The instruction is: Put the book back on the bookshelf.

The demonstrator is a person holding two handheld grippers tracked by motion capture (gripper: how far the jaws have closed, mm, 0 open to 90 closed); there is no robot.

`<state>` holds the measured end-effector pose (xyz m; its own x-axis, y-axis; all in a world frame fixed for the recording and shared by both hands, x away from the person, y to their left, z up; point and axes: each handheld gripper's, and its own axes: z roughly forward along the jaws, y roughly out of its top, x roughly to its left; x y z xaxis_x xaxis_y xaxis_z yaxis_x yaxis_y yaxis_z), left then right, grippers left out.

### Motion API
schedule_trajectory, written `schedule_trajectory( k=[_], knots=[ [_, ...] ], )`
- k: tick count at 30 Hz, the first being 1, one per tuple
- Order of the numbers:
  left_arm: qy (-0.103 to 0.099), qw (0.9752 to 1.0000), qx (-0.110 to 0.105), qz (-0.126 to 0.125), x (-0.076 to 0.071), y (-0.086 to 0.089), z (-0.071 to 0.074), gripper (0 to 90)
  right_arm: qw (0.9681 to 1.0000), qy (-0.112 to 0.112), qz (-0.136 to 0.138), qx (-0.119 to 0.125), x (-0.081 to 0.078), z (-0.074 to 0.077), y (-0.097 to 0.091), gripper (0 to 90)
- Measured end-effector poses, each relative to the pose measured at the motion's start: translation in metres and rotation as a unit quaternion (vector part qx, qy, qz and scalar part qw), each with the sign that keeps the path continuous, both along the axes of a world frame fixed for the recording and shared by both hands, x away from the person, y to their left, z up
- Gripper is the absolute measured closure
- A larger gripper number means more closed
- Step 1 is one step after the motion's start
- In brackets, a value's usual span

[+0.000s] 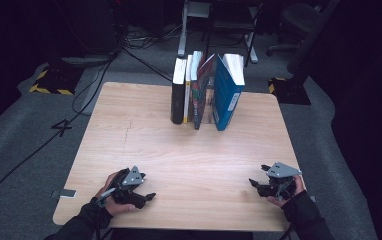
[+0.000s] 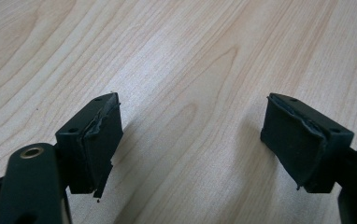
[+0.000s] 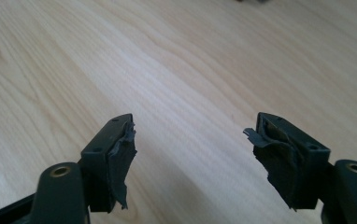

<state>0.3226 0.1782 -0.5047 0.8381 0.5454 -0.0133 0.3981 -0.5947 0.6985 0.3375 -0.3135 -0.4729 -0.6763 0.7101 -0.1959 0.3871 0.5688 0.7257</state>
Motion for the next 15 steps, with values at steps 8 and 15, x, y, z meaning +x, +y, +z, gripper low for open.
schedule_trajectory(
  k=[8,15],
  knots=[
    [0.002,1.0,-0.001,0.0,0.001,0.0,0.0,20.1,0.9987,0.024,-0.032,0.033,-0.009,-0.015,-0.028,28.9],
    [0.003,1.0,-0.002,0.0,0.001,0.0,0.0,20.0,0.9955,0.037,-0.055,0.067,-0.013,-0.022,-0.049,28.2]
  ],
)
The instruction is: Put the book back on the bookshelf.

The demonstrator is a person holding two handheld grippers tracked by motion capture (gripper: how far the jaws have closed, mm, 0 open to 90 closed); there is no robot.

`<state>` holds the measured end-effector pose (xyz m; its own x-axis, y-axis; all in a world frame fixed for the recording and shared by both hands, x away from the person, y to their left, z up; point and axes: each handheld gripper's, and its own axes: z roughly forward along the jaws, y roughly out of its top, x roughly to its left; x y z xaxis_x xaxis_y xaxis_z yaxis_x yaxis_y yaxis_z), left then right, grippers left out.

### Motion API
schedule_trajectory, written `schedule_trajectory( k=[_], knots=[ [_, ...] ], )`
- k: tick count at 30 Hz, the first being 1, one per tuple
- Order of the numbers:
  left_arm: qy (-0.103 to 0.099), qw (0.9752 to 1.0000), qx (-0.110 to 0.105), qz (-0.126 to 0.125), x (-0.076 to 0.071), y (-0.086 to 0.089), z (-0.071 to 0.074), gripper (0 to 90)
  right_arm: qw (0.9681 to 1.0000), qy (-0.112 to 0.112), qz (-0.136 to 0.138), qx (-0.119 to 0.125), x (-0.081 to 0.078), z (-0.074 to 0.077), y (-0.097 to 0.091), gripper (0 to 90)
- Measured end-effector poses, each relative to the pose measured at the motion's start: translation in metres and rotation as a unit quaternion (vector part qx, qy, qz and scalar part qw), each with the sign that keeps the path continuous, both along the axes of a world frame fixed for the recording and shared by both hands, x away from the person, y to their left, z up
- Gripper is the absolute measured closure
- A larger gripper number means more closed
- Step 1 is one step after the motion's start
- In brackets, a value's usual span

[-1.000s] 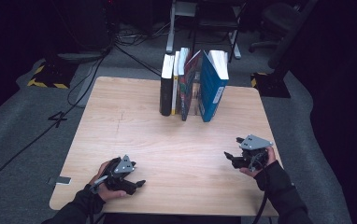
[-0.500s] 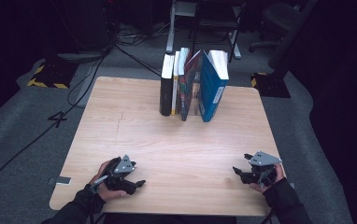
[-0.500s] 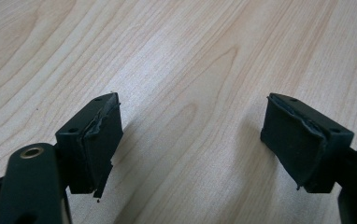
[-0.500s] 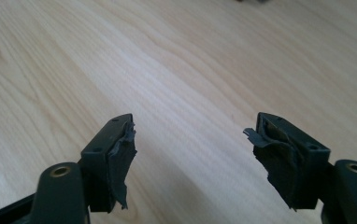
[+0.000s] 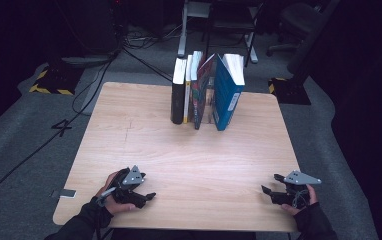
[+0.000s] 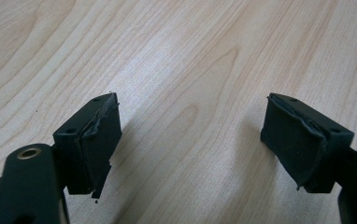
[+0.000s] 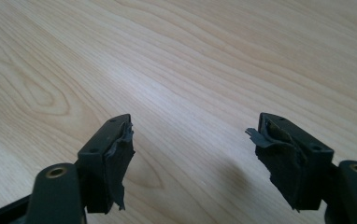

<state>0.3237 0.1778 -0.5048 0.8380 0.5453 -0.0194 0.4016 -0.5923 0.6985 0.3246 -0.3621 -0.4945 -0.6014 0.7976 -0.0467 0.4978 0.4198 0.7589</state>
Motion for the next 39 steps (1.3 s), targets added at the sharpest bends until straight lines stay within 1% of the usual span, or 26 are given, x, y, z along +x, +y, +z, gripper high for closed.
schedule_trajectory(
  k=[3,5,6,7,8,9,11,39],
  knots=[
    [0.0,1.0,0.001,-0.001,0.0001,0.0001,0.0001,19.9,0.9999,0.007,-0.012,0.006,-0.0009,-0.004,-0.0048,27.8],
    [0.0,1.0,0.0,0.0,0.0,0.0,0.0,20.0,0.9998,0.008,-0.016,0.005,-0.001,-0.0068,-0.0065,26.2],
    [0.0,1.0,0.0,0.0,0.0,0.0,0.0,20.0,0.9997,0.012,-0.019,0.004,-0.0011,-0.0086,-0.0072,25.5],
    [0.0,1.0,0.0,0.0,0.0,0.0,0.0,20.0,0.9996,0.014,-0.025,0.006,-0.0011,-0.0095,-0.008,25.2],
    [-0.001,1.0,0.001,-0.001,0.0002,0.0001,0.0001,19.9,0.9994,0.014,-0.031,0.006,-0.0007,-0.0097,-0.0092,23.7],
    [0.0,1.0,0.0,-0.001,0.0002,-0.0001,0.0,19.9,0.9994,0.014,-0.031,0.006,-0.0007,-0.0097,-0.0092,23.7],
    [-0.001,1.0,0.0,-0.002,0.0007,-0.0002,-0.0001,19.8,0.999,0.021,-0.037,0.012,-0.0001,-0.0099,-0.0096,23.1],
    [0.0,1.0,0.001,-0.008,0.0041,0.0,0.0,19.6,0.9989,0.02,-0.042,0.011,0.0008,-0.0101,-0.0089,22.7]
  ],
)
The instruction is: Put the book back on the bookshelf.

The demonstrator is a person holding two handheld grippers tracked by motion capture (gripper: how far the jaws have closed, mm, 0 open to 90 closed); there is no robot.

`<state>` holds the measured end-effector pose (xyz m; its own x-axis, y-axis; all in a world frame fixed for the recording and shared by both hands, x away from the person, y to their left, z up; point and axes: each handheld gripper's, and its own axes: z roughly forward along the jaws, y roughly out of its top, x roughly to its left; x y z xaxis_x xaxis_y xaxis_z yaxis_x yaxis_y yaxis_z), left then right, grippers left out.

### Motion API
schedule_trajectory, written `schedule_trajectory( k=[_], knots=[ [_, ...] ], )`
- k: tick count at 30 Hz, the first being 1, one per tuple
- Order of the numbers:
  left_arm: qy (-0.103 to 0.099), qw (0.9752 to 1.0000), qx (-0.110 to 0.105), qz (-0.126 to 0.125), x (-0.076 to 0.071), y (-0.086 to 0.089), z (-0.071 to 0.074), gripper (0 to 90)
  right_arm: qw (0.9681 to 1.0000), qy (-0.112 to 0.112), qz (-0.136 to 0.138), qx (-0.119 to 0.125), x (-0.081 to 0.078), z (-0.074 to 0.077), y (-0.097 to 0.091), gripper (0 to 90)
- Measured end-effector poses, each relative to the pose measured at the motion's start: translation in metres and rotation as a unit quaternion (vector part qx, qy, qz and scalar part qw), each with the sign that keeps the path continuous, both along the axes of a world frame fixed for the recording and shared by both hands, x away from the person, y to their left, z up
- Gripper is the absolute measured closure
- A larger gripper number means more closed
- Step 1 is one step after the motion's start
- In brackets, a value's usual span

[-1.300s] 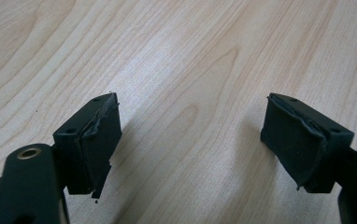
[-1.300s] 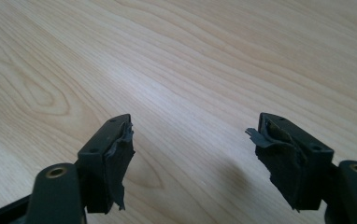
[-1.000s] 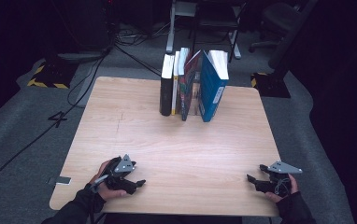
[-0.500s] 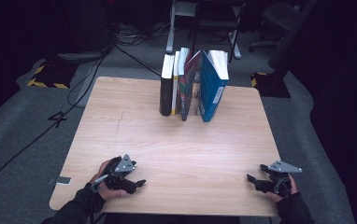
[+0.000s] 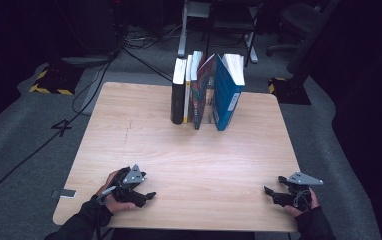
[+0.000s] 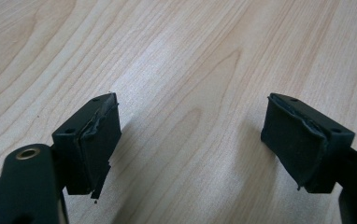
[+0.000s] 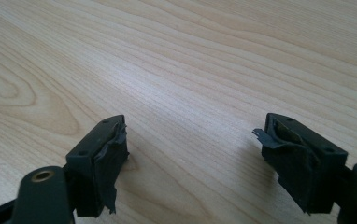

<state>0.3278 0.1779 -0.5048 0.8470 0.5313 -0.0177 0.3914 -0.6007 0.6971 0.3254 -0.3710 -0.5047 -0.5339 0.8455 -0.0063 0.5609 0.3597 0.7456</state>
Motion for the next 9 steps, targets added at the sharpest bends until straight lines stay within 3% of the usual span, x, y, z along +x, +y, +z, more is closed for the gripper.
schedule_trajectory(
  k=[9],
  knots=[
    [0.001,1.0,-0.002,0.002,0.0021,0.0004,-0.0001,19.6,1.0,-0.001,0.0,0.0,0.0002,-0.0001,-0.0001,22.6]
  ],
)
